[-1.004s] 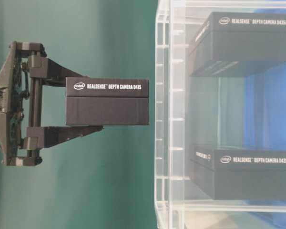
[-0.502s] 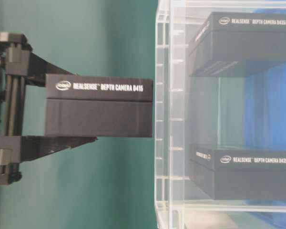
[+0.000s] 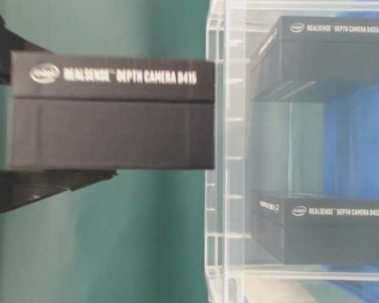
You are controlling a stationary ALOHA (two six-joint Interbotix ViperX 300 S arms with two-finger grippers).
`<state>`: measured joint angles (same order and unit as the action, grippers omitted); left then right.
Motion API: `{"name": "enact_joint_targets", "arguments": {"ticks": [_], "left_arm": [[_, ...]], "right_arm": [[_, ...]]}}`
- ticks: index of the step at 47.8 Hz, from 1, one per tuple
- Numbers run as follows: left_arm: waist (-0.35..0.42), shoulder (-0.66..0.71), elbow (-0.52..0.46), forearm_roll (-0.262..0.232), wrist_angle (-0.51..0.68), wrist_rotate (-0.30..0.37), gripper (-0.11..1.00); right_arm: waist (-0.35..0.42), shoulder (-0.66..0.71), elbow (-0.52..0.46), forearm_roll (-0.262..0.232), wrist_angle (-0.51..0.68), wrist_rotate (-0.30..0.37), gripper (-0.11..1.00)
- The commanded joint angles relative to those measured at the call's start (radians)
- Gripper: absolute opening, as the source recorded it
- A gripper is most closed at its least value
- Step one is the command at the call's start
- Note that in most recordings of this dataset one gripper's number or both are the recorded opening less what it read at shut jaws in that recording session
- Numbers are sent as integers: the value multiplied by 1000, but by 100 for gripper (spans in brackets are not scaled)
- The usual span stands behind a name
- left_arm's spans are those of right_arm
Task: Take the box out of the case with the right arm.
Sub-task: 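Carry the box toward the front and lower it onto the table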
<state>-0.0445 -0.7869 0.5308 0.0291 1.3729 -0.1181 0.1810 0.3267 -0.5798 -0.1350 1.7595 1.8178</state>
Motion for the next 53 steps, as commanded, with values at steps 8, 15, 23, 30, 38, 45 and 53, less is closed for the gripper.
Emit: {"name": "enact_joint_targets", "arguments": {"ticks": [8, 15, 23, 30, 38, 45, 53], "left_arm": [[-6, 0, -23, 2, -3, 0, 2], [-3, 0, -25, 2, -3, 0, 2], [-6, 0, -25, 2, -3, 0, 2], [-6, -2, -23, 2, -3, 0, 2], [-6, 0, -23, 2, -3, 0, 2], [-3, -2, -23, 2, -3, 0, 2], [-3, -2, -23, 2, -3, -2, 2]], "right_arm": [[64, -55, -28, -3, 2, 61, 65], [75, -55, -29, -2, 2, 72, 65], [75, -54, -29, -5, 6, 72, 65], [77, -44, -26, -6, 23, 74, 65], [77, -25, -15, -6, 25, 74, 65], [77, -8, 18, -6, 12, 74, 65], [77, -2, 94, -5, -55, 75, 65]]}}
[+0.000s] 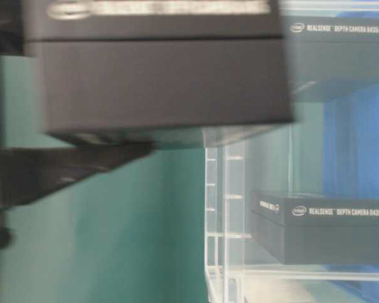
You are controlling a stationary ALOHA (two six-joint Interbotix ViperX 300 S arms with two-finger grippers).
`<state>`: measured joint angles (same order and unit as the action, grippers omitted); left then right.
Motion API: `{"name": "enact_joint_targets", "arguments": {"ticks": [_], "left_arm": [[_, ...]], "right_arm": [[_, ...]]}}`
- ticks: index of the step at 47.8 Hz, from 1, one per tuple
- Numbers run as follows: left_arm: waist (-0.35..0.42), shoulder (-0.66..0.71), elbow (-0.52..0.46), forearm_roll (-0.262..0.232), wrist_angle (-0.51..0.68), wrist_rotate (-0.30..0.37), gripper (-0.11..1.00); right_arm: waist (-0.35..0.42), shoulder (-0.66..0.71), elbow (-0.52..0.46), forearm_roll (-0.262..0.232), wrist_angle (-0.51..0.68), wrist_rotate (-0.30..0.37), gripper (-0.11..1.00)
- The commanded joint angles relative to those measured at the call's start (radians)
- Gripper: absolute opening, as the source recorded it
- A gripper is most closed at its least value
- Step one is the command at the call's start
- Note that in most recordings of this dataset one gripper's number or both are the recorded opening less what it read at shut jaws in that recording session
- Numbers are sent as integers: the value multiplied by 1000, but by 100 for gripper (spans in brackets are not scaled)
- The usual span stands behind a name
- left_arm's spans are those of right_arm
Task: Take the box out of the case with the right arm.
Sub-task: 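Carry the box toward the front and lower it onto the table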
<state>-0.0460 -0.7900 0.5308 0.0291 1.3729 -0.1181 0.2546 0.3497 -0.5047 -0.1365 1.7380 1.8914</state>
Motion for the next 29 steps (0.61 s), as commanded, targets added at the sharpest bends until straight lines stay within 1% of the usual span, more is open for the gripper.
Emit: {"name": "enact_joint_targets", "arguments": {"ticks": [1, 8, 16, 23, 29], "left_arm": [[-2, 2, -23, 2, -3, -2, 2], [-2, 2, -23, 2, -3, -2, 2], [-2, 3, -21, 2, -3, 0, 2], [-2, 3, -21, 2, -3, -2, 2], [-2, 2, -20, 2, -3, -2, 2]], "right_arm": [[3, -25, 31, -3, -44, 3, 65], [2, -25, 118, -3, -137, 18, 65], [2, -25, 235, 0, -272, 41, 65], [2, -23, 327, 12, -403, 49, 65], [3, -14, 385, 21, -479, 74, 65]]}}
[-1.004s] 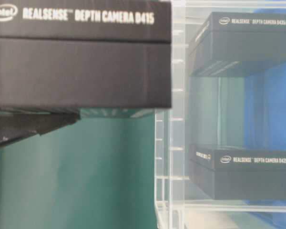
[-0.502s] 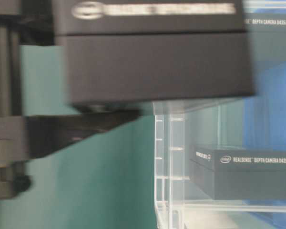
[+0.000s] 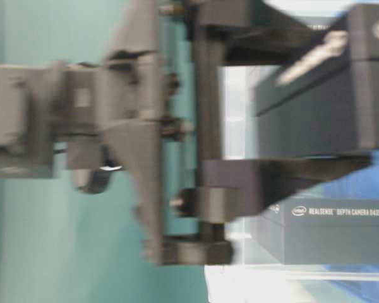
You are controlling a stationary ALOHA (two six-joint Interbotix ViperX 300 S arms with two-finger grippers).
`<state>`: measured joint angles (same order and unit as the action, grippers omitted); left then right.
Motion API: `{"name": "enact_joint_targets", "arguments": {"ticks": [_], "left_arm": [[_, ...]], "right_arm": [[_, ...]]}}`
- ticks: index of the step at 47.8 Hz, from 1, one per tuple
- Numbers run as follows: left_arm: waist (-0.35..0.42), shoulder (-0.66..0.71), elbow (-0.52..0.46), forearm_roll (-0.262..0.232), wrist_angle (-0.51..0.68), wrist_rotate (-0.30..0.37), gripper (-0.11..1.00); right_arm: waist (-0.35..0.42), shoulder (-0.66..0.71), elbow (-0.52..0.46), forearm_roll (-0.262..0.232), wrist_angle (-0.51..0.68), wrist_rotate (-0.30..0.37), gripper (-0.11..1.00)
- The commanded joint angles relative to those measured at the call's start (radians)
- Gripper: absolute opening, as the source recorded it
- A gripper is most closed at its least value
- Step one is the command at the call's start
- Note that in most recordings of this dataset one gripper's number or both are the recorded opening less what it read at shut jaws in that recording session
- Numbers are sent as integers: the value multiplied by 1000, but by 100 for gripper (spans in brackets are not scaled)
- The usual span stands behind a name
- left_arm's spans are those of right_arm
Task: Take the box out of the case with the right arm.
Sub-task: 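Carry the box toward the front and lower it onto the table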
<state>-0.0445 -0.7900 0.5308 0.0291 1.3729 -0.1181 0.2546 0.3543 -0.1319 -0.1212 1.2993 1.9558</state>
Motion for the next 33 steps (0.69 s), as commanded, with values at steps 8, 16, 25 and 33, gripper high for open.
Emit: {"name": "enact_joint_targets", "arguments": {"ticks": [8, 16, 25, 33], "left_arm": [[-3, 2, -18, 2, -3, -2, 2], [-3, 3, -18, 2, -5, 0, 2], [-3, 3, -20, 2, -5, -2, 2], [-3, 3, -20, 2, -5, -2, 2]], "right_arm": [[2, -9, 40, 11, -80, 18, 65], [2, -9, 43, 11, -81, 18, 65], [2, -9, 44, 9, -81, 18, 65], [2, -9, 48, 9, -83, 21, 65]]}}
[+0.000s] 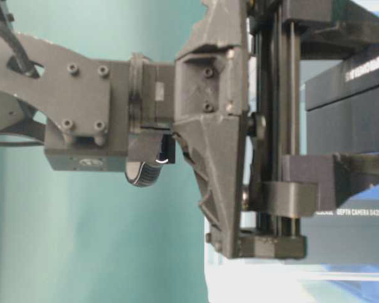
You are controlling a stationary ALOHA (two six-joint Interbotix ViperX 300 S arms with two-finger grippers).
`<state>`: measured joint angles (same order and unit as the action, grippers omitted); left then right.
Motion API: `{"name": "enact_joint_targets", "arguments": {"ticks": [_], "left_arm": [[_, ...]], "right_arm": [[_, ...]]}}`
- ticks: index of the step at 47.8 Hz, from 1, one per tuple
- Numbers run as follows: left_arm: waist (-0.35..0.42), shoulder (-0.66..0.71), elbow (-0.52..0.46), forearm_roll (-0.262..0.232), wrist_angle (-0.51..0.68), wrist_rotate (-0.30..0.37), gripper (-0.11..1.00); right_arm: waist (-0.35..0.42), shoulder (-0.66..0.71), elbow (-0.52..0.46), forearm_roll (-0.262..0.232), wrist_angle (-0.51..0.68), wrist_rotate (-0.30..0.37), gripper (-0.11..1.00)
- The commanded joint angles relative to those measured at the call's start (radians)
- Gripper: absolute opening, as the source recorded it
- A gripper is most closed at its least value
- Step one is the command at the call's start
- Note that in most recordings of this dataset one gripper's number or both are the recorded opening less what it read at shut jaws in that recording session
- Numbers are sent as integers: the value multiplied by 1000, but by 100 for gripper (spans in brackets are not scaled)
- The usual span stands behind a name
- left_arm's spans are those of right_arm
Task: Take the box out of the case with the right arm.
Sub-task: 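Carry the box toward the front and lower it onto the table, then open the right gripper, release the box, and raise away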
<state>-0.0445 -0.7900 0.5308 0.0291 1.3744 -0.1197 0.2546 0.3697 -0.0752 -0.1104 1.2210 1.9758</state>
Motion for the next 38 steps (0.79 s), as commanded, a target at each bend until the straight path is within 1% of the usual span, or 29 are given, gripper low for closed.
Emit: {"name": "enact_joint_targets", "arguments": {"ticks": [1, 3, 5, 10, 13, 29, 38], "left_arm": [[-3, 3, -18, 2, -6, 0, 2], [-3, 3, -18, 2, -6, 0, 2], [-3, 3, -18, 2, -6, 0, 2], [-6, 3, -18, 2, -6, 0, 2], [-3, 3, -18, 2, -6, 2, 2], [-3, 2, -20, 2, -6, 2, 2], [-3, 2, -20, 2, -6, 0, 2]], "right_arm": [[2, -23, -9, -2, -5, 2, 65], [2, -23, -9, -2, -5, 3, 65], [3, -25, -9, -2, -5, 3, 68], [3, -25, -12, -2, -6, 3, 88], [2, -23, -12, -2, -6, 3, 93], [2, -23, -17, -3, -5, 3, 92], [0, -41, -48, -2, 21, 3, 92]]}}
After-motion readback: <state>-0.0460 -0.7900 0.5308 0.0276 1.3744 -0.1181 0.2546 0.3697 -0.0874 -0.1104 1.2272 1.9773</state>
